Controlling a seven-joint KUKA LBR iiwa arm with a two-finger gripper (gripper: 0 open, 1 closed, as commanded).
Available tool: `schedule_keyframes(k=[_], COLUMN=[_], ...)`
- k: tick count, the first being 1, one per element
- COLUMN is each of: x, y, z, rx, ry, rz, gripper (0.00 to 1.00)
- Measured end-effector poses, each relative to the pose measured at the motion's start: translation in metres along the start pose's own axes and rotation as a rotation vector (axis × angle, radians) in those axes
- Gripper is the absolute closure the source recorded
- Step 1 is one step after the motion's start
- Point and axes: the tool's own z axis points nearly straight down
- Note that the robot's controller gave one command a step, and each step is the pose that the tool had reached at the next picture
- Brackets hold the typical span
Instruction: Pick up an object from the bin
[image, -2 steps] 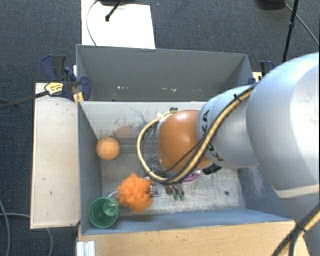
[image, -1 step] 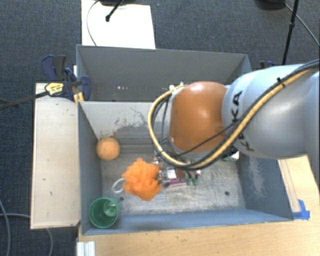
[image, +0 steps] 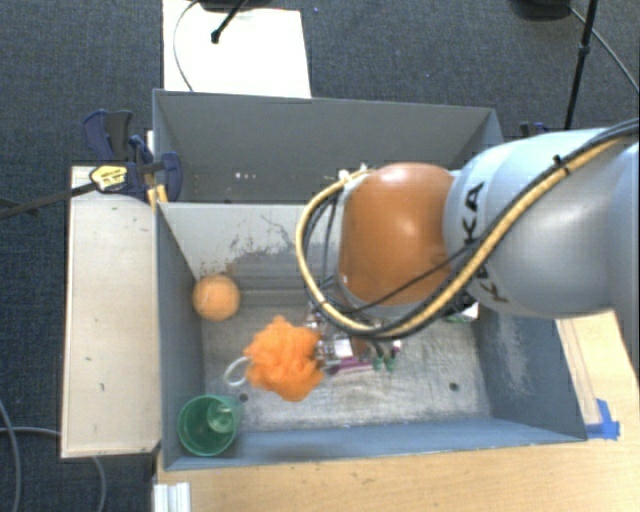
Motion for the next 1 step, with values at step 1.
schedule_keyframes(k=[1], x=[0.0002], y=[0.0001], z=[-0.0005], rx=[0.000], ry=[0.000], rz=[0.000], gripper=[1.00])
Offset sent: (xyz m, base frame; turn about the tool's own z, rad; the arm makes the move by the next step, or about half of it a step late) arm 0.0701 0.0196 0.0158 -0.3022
